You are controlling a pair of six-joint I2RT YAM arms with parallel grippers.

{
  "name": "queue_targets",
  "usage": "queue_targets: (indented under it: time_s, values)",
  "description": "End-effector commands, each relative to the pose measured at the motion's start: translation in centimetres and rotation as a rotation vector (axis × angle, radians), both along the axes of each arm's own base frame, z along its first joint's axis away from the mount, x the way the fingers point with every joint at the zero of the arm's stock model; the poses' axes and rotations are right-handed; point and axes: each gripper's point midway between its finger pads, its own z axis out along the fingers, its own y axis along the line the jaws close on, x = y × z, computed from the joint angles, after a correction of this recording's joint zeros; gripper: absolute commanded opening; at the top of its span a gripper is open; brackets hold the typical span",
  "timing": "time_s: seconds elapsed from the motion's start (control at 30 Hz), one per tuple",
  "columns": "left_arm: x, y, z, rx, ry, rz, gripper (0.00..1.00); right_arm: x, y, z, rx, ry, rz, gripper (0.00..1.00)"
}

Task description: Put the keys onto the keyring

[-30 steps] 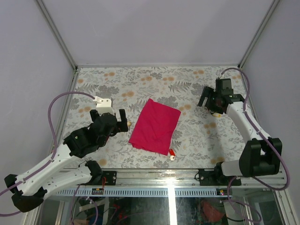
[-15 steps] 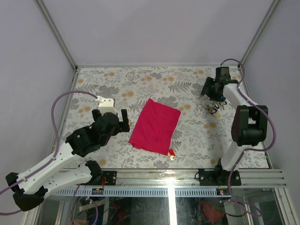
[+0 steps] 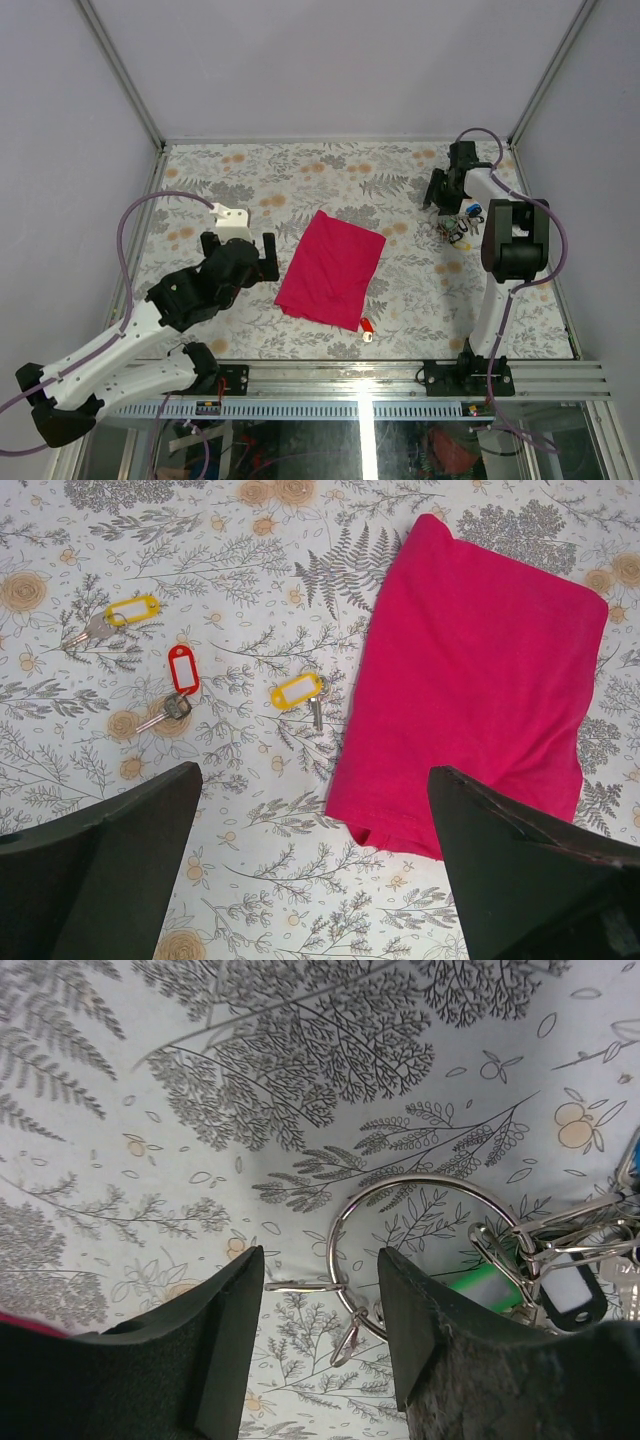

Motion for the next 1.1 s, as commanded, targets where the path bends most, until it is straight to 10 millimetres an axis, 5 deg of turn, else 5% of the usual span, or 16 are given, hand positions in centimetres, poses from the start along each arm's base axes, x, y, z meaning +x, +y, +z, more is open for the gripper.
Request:
queue_targets:
  time_s: [0.0, 0.63, 1.07]
  values:
    - [0.6, -0.7, 0.4, -0.021, -0.024, -0.009, 1.00, 0.2, 0.2, -0.7, 0.004, 0.030, 0.042, 0.56]
    - [0.6, -1.0, 0.2, -0.016, -0.014, -0.023, 1.00, -4.1, 1.2, -4.0, -0.051, 0.194, 0.092, 0.46]
    - [0.6, -1.2, 0.2, -0.020, -0.012, -0.032, 1.00, -7.3, 0.6, -3.6, -0.179, 0.213, 0.115, 0.43]
